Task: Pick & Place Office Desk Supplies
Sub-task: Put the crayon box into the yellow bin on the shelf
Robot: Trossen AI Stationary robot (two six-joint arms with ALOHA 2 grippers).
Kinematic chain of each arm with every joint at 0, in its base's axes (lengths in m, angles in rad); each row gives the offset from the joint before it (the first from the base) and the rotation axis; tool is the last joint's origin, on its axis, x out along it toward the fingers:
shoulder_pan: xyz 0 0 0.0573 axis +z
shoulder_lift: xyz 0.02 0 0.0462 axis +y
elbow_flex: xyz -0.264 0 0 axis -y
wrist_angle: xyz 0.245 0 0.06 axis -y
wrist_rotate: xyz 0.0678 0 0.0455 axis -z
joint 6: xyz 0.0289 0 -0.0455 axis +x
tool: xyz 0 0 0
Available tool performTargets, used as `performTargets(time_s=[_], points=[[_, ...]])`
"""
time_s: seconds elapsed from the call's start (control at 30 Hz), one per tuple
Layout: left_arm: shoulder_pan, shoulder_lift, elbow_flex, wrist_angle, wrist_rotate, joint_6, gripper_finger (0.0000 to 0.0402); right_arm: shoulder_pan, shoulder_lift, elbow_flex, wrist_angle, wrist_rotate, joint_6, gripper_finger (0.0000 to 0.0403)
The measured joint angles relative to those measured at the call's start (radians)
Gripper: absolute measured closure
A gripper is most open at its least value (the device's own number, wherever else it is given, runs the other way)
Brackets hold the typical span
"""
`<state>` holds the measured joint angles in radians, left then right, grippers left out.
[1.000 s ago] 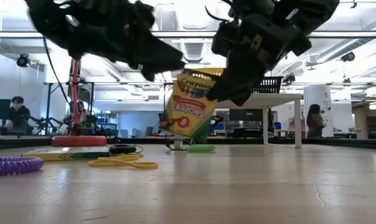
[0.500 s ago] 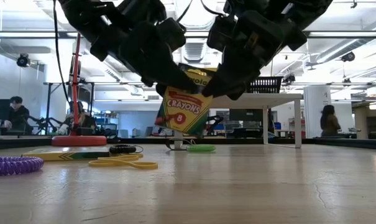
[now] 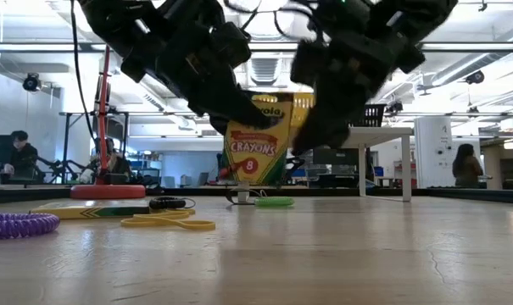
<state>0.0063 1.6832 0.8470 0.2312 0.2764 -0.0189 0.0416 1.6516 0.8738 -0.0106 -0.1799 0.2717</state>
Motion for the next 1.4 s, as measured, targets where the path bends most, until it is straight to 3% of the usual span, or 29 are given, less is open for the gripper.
performTargets(time_s=[0.07,0.17,0.3,0.43,0.6,0.73,0.93,1.13,1.4], points=[[-0.005,-0.023,-0.003,-0.002,-0.032,-0.017,0.0370,0.016,0.000,-0.041,0.017,0.006,0.043,0.0254],[-0.019,-0.056,-0.003,-0.002,-0.097,-0.031,0.0365,0.060,0.000,-0.134,0.142,0.115,0.115,0.0234],[-0.041,-0.071,-0.007,0.065,-0.175,-0.031,0.0370,0.122,0.006,-0.279,0.475,0.319,0.175,0.0221],[-0.044,-0.072,-0.050,0.254,-0.231,-0.050,0.0368,0.145,0.016,-0.387,0.778,0.452,0.200,0.0216],[-0.043,-0.077,-0.098,0.539,-0.262,-0.084,0.0366,0.141,0.018,-0.433,0.989,0.472,0.162,0.0215],[-0.042,-0.078,-0.104,0.641,-0.262,-0.083,0.0365,0.140,0.018,-0.414,1.104,0.491,0.055,0.0213],[-0.042,-0.092,-0.106,0.661,-0.309,-0.036,0.0365,0.139,0.018,-0.376,1.200,0.499,-0.059,0.0211],[-0.042,-0.112,-0.116,0.659,-0.315,-0.012,0.0364,0.149,0.018,-0.383,1.296,0.571,-0.115,0.0218],[-0.039,-0.126,-0.121,0.637,-0.319,-0.002,0.0364,0.151,0.018,-0.384,1.329,0.585,-0.112,0.0292]])
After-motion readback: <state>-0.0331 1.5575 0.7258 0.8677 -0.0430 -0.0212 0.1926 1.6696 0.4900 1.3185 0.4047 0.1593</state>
